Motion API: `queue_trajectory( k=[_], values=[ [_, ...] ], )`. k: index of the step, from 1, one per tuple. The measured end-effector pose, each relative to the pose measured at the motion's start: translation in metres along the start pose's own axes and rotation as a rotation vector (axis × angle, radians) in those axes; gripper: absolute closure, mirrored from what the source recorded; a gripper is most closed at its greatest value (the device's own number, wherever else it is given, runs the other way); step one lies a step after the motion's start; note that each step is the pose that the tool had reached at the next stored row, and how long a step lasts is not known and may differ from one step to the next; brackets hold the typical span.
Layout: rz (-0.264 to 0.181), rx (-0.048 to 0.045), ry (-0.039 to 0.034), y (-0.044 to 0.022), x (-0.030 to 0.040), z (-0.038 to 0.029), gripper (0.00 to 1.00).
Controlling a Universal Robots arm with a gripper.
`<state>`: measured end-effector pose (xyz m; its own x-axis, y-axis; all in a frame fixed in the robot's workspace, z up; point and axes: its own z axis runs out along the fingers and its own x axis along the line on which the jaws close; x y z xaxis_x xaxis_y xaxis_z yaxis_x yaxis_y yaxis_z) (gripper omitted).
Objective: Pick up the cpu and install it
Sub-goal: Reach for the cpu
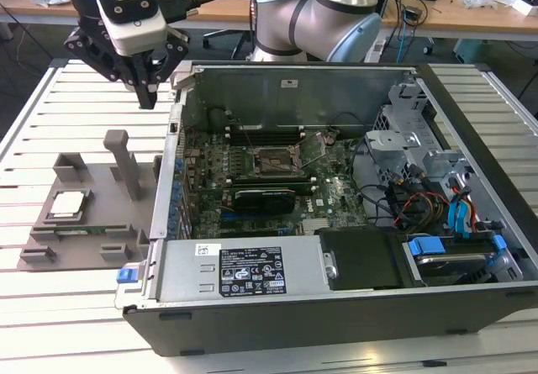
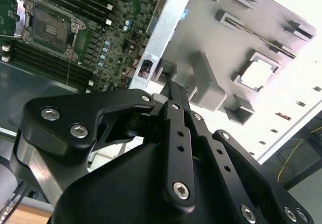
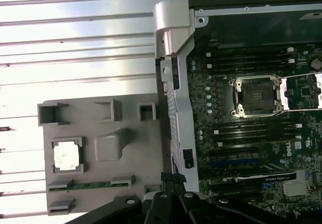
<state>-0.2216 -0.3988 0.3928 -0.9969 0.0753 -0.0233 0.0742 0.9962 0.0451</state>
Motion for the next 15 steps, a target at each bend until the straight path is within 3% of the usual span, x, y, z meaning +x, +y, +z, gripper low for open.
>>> queue_trajectory(
  k=[15],
  values=[
    [0.0, -0.0001, 0.0, -0.0009, 0.0117, -0.0001, 0.89]
  ],
)
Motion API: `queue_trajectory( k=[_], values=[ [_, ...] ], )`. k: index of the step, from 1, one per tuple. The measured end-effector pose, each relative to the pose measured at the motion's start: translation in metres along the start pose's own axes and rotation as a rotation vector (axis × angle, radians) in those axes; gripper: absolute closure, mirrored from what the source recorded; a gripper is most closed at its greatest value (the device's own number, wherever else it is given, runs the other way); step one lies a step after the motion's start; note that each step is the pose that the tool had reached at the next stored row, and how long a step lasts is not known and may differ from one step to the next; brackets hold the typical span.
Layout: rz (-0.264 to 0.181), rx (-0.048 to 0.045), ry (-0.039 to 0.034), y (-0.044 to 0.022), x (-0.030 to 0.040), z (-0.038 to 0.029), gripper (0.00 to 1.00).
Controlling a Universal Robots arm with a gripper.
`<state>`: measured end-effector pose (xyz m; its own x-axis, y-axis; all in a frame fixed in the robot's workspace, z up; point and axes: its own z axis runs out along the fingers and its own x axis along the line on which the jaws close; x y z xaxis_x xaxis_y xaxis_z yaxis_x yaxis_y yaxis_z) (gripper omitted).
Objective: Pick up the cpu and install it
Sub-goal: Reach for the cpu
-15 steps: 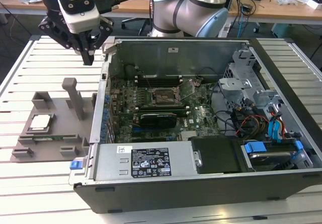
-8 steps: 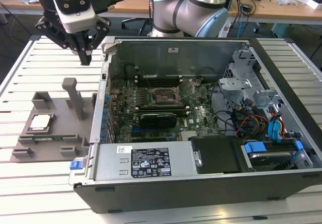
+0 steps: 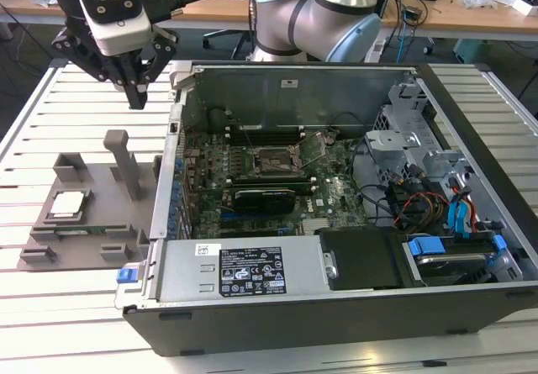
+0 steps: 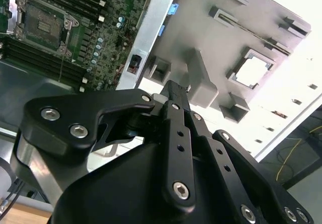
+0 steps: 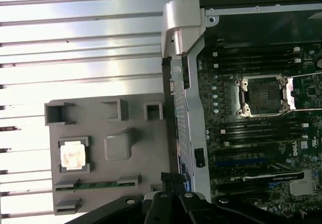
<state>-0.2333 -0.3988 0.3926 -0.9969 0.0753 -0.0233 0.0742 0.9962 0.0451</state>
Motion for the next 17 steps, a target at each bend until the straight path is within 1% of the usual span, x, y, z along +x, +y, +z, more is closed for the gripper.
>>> queue_trajectory(
  k=[17],
  values=[
    [0.0, 0.0, 0.0, -0.0011, 0.0145, -0.0002, 0.89]
  ],
)
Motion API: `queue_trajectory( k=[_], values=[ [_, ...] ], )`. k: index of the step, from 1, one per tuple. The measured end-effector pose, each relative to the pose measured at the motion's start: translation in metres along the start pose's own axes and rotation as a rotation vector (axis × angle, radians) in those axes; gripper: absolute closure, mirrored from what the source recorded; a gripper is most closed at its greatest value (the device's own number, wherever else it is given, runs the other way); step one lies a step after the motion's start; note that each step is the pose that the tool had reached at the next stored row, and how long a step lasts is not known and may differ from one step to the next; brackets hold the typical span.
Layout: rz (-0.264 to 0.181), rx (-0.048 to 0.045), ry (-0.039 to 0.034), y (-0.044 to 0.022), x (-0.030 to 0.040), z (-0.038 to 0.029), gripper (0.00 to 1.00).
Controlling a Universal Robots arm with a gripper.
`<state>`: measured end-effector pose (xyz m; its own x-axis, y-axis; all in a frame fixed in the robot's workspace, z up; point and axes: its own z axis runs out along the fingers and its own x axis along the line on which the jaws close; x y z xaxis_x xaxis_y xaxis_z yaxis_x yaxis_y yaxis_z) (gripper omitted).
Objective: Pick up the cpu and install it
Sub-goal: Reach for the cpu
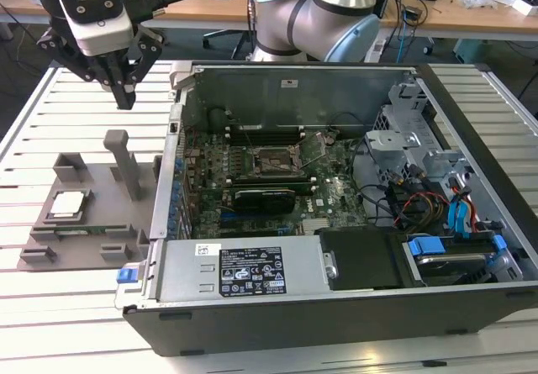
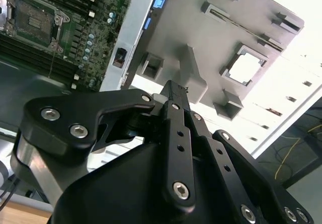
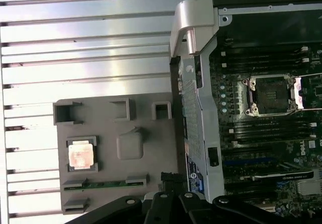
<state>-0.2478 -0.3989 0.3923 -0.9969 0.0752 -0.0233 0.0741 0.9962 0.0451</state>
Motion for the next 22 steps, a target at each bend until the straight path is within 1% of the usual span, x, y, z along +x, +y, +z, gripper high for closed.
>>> queue_trajectory(
  k=[5, 7, 22],
  values=[
    [0.0, 0.0001, 0.0, -0.0004, 0.0057, -0.0001, 0.89],
    [0.0, 0.0, 0.0, -0.0007, 0.0097, -0.0001, 0.89],
    [0.0, 0.0, -0.0001, -0.0017, 0.0225, -0.0002, 0.89]
  ],
)
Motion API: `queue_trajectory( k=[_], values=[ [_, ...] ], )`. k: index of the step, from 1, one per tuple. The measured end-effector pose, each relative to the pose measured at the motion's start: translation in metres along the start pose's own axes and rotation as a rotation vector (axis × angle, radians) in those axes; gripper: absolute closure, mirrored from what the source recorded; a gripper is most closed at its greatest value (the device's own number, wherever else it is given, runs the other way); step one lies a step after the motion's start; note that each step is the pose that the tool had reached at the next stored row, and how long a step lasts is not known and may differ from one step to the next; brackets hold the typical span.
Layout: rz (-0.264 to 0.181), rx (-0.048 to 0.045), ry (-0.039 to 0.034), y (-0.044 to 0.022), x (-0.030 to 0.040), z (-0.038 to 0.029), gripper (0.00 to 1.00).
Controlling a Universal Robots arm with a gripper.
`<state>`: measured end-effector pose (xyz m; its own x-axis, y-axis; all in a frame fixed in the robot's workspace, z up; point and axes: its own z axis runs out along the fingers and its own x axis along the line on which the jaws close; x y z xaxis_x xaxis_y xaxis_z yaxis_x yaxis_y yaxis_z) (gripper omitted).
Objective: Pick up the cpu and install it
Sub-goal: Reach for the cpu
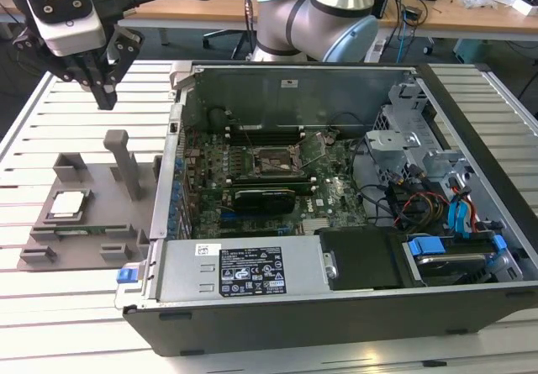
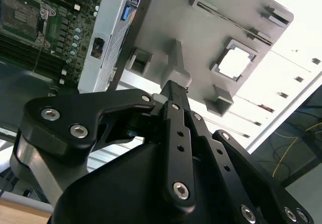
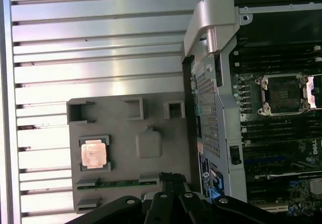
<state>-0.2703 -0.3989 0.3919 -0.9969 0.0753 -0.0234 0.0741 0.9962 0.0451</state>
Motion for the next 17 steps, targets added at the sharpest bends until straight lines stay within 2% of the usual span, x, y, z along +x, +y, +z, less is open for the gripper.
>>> queue_trajectory(
  k=[17],
  values=[
    [0.0, 0.0, 0.0001, -0.0014, 0.0182, -0.0001, 0.89]
  ],
)
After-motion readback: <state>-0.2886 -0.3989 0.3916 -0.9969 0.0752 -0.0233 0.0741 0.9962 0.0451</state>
